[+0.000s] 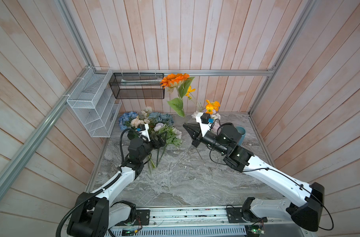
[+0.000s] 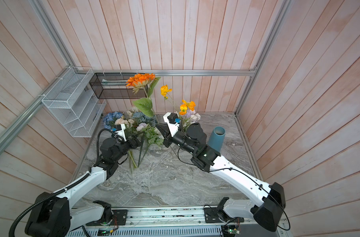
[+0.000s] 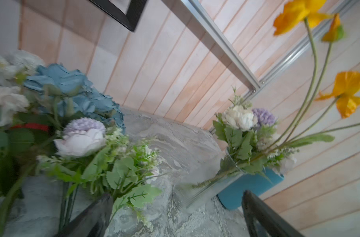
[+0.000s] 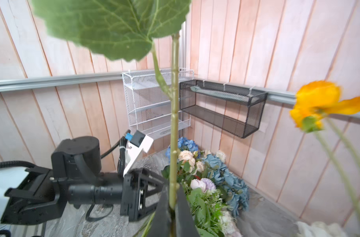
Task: Arrange the flowers into the vase
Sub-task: 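Lift the gerbera with the right gripper while the left returns to the glass vase, then carry the orange gerbera with the right gripper above the teal vase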
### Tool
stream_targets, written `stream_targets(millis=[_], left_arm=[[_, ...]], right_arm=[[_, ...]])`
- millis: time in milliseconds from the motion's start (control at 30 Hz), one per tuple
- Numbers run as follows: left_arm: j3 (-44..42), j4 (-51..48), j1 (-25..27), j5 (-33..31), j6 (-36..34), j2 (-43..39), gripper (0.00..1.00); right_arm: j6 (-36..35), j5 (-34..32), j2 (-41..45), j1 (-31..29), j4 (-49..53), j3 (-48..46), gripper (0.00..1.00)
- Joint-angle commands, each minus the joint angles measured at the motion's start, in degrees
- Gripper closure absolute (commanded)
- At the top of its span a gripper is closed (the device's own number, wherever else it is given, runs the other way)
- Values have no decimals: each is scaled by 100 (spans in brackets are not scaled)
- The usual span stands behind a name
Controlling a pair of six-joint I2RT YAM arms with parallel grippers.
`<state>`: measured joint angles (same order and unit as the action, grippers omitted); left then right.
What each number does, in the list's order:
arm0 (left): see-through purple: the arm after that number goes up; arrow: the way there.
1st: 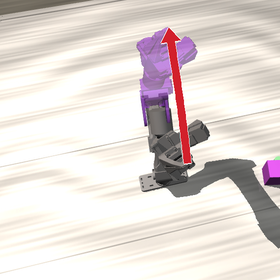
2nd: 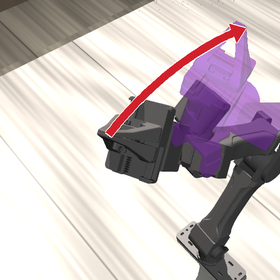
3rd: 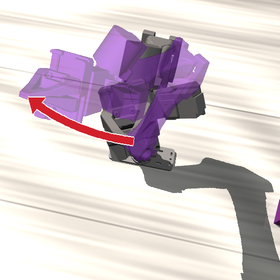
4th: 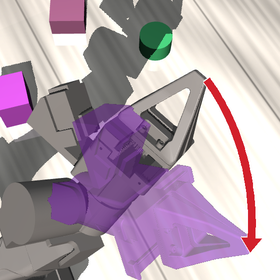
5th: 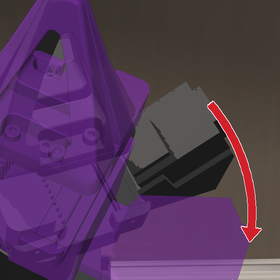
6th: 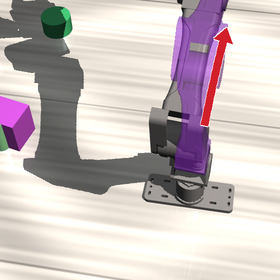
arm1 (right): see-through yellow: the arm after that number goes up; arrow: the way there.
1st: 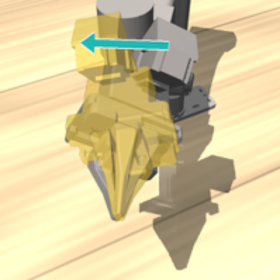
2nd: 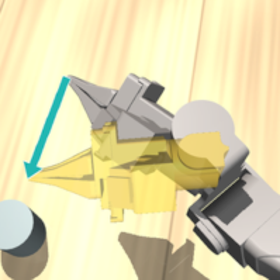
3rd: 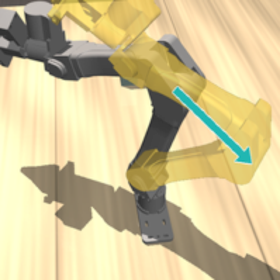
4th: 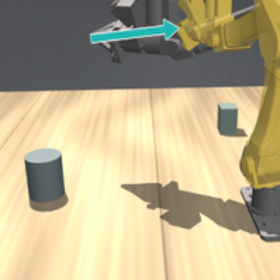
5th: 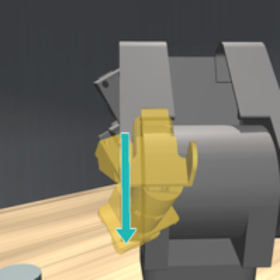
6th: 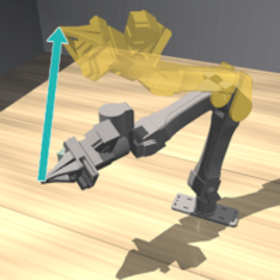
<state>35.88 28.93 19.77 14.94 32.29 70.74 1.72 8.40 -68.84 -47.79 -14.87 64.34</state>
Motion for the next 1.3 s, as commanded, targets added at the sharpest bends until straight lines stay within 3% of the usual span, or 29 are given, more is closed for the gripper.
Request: stream_targets(millis=[0, 133, 267, 433, 567, 1033, 1267], left_arm=[[469, 306, 532, -29, -703, 343, 0], [929, 322, 1156, 25, -1284, 998, 0], [1646, -82, 1657, 193, -1937, 1725, 0], [2496, -468, 1899, 241, -2408, 2460, 0], [3118, -561, 1925, 365, -2499, 3037, 0], [4739, -823, 1925, 349, -2753, 4213, 1], [5060, -664, 1847, 322, -2707, 4426, 17]], right_arm=[[-189, -392, 386, 198, 446, -228, 100], [-143, -696, 944, 578, 502, -579, 100], [249, -814, 1389, 1359, 553, -959, 100], [741, -760, 1797, 2350, 344, -1495, 100], [916, -668, 1975, 2780, 78, -1826, 100], [883, -678, 1939, 3004, -559, -2118, 100], [874, -648, 1873, 3012, -701, -2109, 100]])
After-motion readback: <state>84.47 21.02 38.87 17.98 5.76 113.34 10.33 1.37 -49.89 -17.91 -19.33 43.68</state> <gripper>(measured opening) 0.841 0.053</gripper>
